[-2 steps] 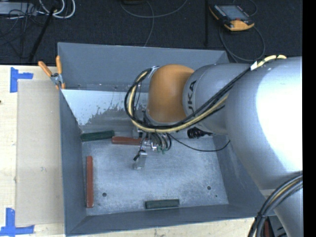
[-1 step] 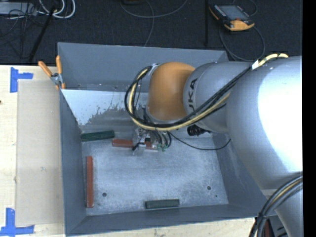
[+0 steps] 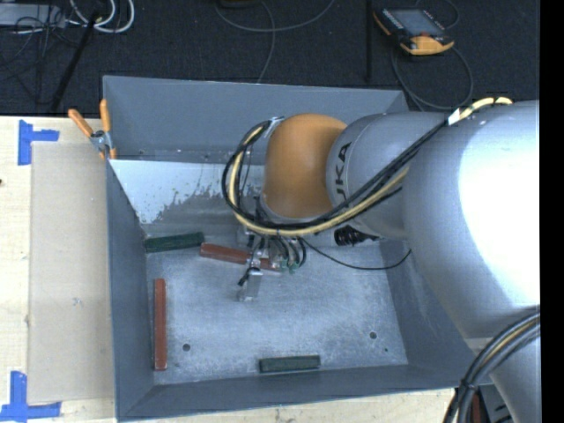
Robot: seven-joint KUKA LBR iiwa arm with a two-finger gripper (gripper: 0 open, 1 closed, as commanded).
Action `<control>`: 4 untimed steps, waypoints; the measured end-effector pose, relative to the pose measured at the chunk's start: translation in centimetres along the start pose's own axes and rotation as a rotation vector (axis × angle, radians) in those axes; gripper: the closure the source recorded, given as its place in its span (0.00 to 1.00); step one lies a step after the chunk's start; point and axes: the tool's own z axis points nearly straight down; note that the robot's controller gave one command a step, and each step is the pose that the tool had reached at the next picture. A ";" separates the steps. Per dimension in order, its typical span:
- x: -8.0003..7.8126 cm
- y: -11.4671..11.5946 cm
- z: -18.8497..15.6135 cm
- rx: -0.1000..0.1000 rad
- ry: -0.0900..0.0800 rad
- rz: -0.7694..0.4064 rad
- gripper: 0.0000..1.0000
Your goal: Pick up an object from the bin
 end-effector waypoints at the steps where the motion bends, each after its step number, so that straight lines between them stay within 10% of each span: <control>1: -0.2 0.1 -0.3 -0.003 -0.007 -0.001 1.00; 2: 0.0 0.0 0.1 0.000 0.000 -0.001 0.00; 3: 0.0 0.0 0.0 0.000 -0.001 -0.001 1.00; 4: 1.4 0.6 -13.4 -0.001 -0.008 -0.027 1.00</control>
Offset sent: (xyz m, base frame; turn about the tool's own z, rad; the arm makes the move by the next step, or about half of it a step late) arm 0.0000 0.0000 0.0000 0.0000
